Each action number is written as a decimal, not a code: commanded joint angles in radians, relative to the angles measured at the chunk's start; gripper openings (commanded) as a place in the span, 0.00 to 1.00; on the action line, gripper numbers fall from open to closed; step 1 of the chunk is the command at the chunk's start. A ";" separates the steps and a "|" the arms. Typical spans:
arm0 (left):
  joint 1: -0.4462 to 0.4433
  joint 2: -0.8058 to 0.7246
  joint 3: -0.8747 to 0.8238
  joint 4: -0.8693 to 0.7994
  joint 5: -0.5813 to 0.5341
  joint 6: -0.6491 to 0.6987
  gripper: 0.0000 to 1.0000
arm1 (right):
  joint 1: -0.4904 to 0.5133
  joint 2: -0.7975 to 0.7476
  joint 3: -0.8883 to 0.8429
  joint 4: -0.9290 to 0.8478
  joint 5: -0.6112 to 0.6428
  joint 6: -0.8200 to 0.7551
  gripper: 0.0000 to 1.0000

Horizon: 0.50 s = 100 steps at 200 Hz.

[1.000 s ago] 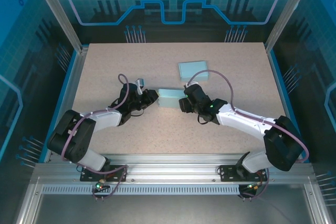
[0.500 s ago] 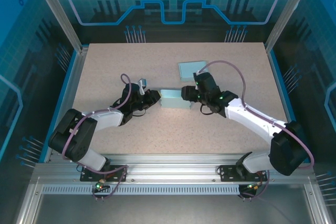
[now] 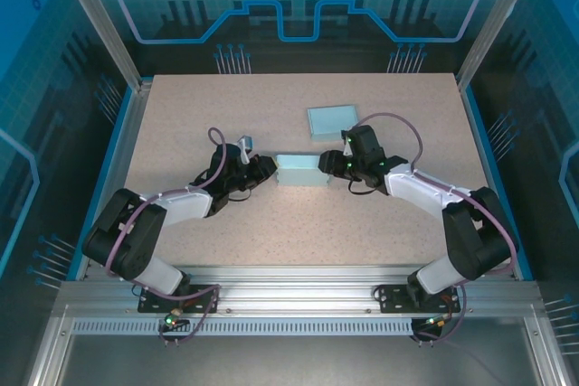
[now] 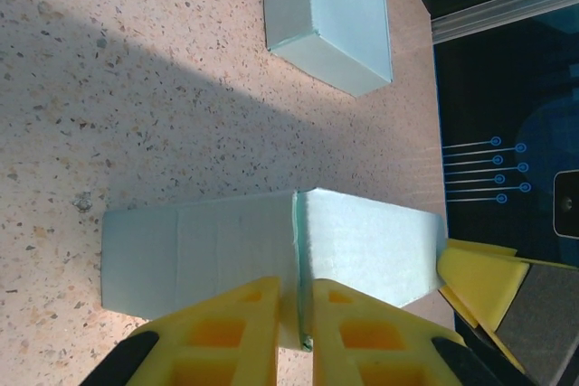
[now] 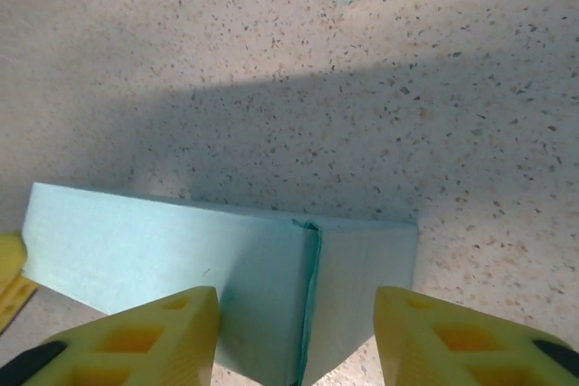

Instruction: Fold the paper box

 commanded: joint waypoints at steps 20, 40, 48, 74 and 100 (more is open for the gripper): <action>-0.014 0.029 -0.045 -0.236 -0.028 0.021 0.15 | -0.020 0.061 -0.069 0.013 -0.044 0.009 0.32; -0.014 0.025 -0.045 -0.235 -0.030 0.029 0.15 | -0.022 0.067 -0.094 0.026 -0.052 0.006 0.30; -0.014 0.022 -0.049 -0.228 -0.031 0.036 0.15 | -0.020 0.067 -0.109 0.035 -0.053 0.000 0.30; -0.016 0.003 -0.085 -0.174 -0.025 0.062 0.15 | -0.013 0.046 -0.169 0.093 -0.058 -0.030 0.30; -0.028 -0.035 -0.124 -0.166 -0.033 0.089 0.15 | -0.001 0.010 -0.226 0.114 -0.026 -0.054 0.31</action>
